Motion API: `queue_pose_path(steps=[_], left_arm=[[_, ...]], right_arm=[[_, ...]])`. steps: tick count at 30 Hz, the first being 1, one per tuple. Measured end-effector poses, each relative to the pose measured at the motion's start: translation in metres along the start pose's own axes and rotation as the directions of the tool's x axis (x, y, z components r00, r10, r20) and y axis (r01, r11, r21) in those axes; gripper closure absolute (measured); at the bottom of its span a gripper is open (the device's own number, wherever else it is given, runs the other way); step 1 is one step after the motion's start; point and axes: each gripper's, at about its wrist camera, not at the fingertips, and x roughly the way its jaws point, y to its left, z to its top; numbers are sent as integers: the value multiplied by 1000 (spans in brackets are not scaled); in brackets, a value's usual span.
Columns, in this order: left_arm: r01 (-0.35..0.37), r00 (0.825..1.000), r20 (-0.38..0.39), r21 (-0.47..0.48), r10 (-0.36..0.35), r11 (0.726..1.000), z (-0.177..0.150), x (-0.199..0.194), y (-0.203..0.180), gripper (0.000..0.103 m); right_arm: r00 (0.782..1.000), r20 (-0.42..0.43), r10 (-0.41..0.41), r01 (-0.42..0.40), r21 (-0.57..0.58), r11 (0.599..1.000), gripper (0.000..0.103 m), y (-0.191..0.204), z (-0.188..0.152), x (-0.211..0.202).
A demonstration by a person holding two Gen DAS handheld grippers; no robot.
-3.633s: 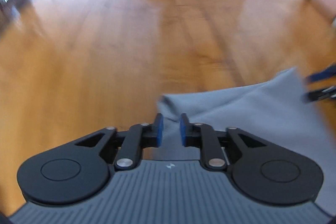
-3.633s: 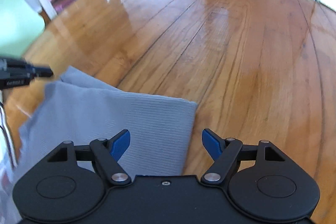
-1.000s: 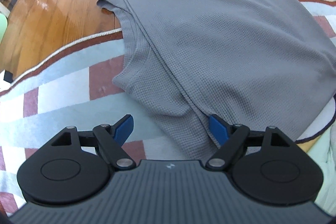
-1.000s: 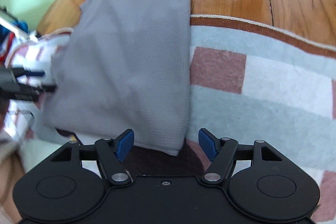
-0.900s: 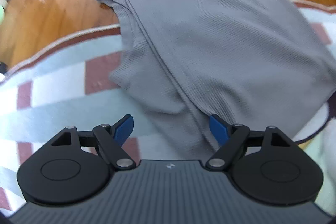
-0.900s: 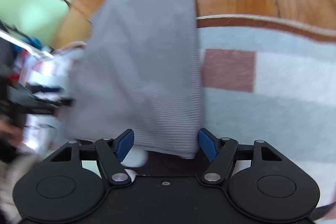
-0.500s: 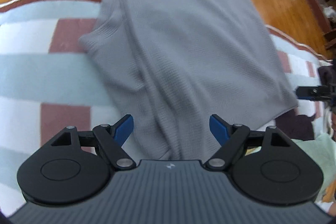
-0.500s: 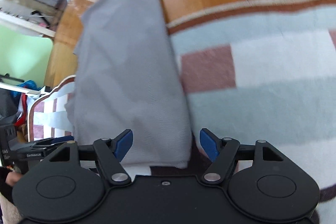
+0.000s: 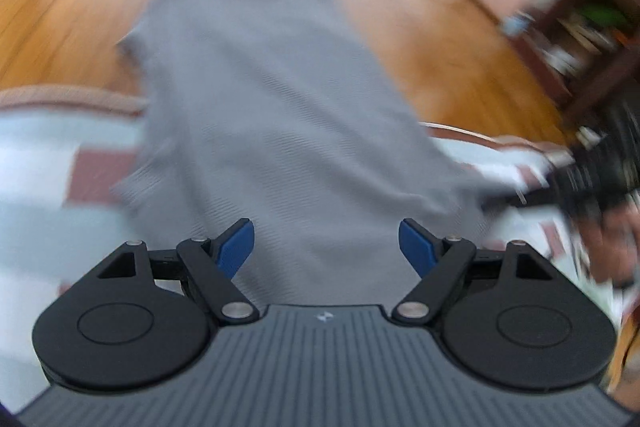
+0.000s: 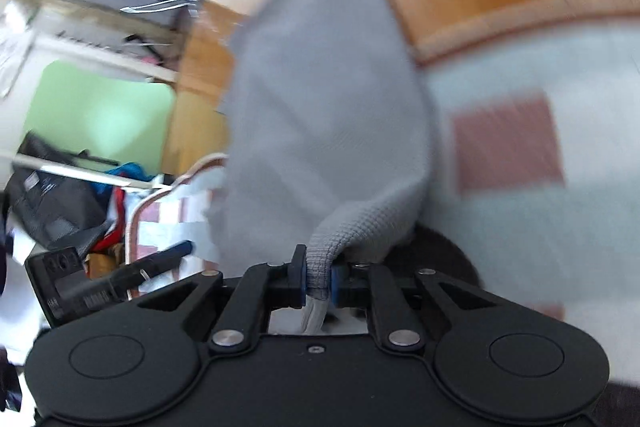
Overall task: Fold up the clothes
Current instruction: 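Lift the shirt edge with the right gripper while the left gripper grasps the sleeve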
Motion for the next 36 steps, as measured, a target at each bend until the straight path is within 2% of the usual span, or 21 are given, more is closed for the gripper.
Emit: queue_pose_path(steps=[4, 7, 9, 10, 12, 15, 16, 17, 18, 19, 20, 23, 26, 31, 33, 36], left_arm=[[74, 997, -34, 142, -69, 987, 1, 15, -33, 22], [76, 997, -53, 282, -63, 956, -5, 22, -63, 22], [27, 999, -41, 371, -12, 928, -11, 27, -80, 20], [12, 999, -49, 385, 7, 923, -12, 32, -83, 18], [-25, 993, -97, 362, 64, 932, -10, 49, -80, 18], [-144, 960, -183, 327, 212, 934, -11, 72, -61, 18], [-167, 955, -183, 321, 234, 932, -10, 73, -55, 22], [-188, 950, -182, 316, 254, 930, -9, 74, -49, 39], [-182, 957, -162, 308, 241, 934, -5, 70, -46, 58], [-172, 964, -146, 292, 222, 941, 0, 67, -44, 97], [-163, 970, -130, 277, 205, 947, 5, 63, -43, 95], [-210, 971, -51, 294, 235, 933, 12, 52, -44, 95], [-165, 981, -66, 232, 185, 959, 14, 43, -27, 95], [-172, 981, -46, 267, 190, 948, 11, 39, -29, 96], [-181, 979, -37, 280, 199, 943, 10, 40, -30, 95], [-195, 977, -27, 298, 212, 934, 10, 45, -35, 95]], right_arm=[[1000, 22, 2, -1, -42, 999, 90, 34, 23, -6], [1000, 26, -2, 4, -53, 999, 90, 48, 36, -6], [1000, 14, -11, 12, -58, 998, 90, 54, 43, -5], [1000, 4, -18, 18, -60, 998, 90, 55, 46, -5], [1000, 2, -8, 8, -58, 998, 90, 59, 49, -3], [1000, 12, -4, 5, -68, 998, 90, 62, 50, -3], [1000, 17, -5, 7, -71, 997, 90, 62, 49, -3], [1000, 22, -7, 9, -74, 997, 90, 62, 48, -3], [1000, 27, -9, 11, -77, 997, 90, 63, 48, -4], [999, 32, -10, 13, -81, 997, 90, 63, 47, -4], [999, 37, -12, 15, -84, 996, 90, 63, 46, -4], [997, 72, -34, 41, -99, 994, 90, 64, 43, -7], [995, 86, -44, 52, -92, 994, 90, 63, 44, -8], [993, 86, -78, 86, -101, 991, 89, 63, 44, -5], [987, 79, -142, 151, -119, 981, 89, 66, 40, -3], [956, 68, -286, 294, -186, 938, 86, 75, 32, 2]])
